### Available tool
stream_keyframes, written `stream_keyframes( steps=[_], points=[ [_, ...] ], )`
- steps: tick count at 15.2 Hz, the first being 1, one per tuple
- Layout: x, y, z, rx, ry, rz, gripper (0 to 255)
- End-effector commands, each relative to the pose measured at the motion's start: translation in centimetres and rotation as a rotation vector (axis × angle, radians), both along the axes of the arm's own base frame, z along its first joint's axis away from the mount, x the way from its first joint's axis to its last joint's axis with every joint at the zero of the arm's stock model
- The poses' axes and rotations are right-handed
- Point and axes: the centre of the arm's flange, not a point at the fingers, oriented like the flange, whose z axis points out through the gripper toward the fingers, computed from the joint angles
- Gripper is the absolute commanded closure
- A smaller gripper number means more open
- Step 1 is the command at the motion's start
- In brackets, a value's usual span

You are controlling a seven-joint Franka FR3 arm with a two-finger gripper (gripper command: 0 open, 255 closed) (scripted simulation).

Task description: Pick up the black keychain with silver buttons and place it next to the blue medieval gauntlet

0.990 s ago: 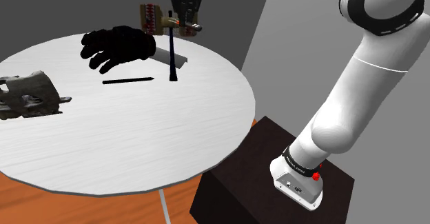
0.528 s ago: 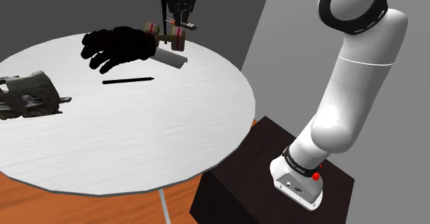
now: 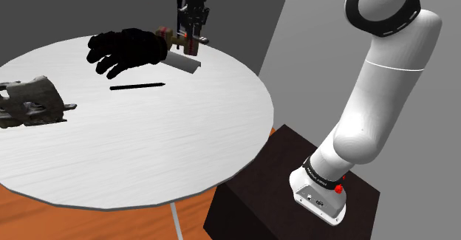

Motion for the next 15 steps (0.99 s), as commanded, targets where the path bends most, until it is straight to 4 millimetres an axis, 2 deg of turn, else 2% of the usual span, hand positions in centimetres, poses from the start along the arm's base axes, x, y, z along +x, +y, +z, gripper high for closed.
stream_keyframes(
  steps=[1,15],
  points=[
    [0.0,0.1,-1.2,0.000,0.000,0.000,255],
    [0.0,0.1,-8.6,0.000,0.000,0.000,255]
  ],
)
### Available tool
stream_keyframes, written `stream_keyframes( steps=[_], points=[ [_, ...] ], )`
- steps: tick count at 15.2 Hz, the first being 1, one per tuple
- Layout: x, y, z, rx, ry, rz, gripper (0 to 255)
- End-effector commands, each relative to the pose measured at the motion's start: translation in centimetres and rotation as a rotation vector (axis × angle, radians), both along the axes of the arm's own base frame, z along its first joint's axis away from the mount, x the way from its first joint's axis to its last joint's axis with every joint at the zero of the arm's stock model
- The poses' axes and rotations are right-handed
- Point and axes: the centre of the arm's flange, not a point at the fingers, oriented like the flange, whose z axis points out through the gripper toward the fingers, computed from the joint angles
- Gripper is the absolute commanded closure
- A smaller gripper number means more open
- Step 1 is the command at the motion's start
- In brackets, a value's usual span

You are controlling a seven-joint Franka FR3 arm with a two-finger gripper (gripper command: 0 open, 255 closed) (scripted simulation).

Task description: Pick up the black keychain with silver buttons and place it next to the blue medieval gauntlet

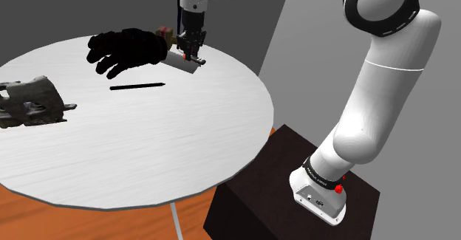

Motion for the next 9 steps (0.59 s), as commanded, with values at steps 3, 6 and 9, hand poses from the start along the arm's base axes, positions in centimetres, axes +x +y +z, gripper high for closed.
stream_keyframes(
  steps=[3,6,9],
  points=[
    [0.0,0.0,-2.0,0.000,-0.001,0.000,255],
    [0.0,0.0,-3.6,0.000,-0.001,0.000,255],
    [0.0,0.0,-5.2,0.000,-0.001,0.000,255]
  ],
)
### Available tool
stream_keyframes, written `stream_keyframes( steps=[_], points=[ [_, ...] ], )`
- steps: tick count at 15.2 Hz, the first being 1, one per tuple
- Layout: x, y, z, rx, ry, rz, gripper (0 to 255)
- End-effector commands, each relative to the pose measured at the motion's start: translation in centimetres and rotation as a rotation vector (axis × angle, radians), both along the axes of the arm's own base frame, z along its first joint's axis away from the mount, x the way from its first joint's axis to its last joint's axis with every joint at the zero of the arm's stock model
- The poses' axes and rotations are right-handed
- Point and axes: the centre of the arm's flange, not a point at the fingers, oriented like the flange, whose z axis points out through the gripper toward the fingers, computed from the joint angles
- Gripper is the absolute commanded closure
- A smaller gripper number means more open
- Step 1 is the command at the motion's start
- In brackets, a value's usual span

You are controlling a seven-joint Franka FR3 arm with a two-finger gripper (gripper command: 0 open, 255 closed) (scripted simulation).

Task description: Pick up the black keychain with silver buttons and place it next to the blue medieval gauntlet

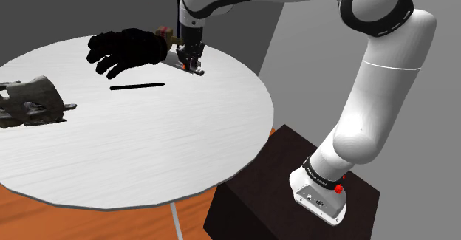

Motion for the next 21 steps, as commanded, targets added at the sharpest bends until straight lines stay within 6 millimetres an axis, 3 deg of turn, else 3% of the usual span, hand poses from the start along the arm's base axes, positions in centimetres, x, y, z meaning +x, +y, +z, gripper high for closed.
stream_keyframes(
  steps=[1,12,21],
  points=[
    [0.1,-0.1,-1.0,0.000,-0.001,0.000,255],
    [0.1,-0.1,-6.8,0.000,-0.001,0.000,255],
    [0.1,-0.1,-7.1,0.000,-0.001,0.000,255]
  ],
)
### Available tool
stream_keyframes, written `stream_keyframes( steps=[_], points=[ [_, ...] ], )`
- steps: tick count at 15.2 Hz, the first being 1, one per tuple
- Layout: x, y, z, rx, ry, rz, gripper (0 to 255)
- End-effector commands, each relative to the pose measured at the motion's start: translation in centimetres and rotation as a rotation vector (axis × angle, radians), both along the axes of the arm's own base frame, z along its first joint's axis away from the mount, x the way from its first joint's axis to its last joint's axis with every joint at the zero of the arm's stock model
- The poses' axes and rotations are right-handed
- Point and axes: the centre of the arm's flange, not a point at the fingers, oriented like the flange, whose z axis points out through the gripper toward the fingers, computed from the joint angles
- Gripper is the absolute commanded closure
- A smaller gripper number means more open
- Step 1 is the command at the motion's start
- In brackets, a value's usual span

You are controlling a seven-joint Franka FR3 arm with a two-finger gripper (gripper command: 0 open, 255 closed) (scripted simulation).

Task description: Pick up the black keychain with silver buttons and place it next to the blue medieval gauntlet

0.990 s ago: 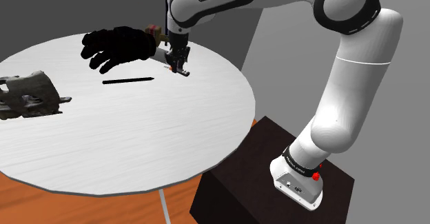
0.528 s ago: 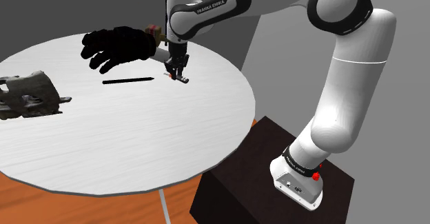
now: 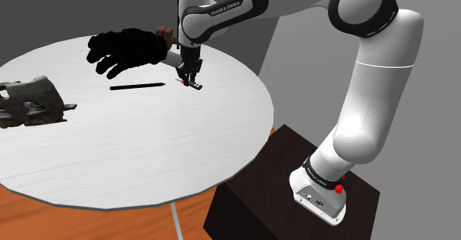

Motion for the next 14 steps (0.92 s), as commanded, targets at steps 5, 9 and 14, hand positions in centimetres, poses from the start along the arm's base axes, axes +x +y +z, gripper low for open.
stream_keyframes(
  steps=[5,9,14],
  points=[
    [0.0,0.0,0.0,0.000,0.000,0.000,0],
    [0.2,0.0,4.0,0.000,0.000,0.000,0],
    [0.2,0.1,5.0,0.000,0.000,0.000,0]
  ],
)
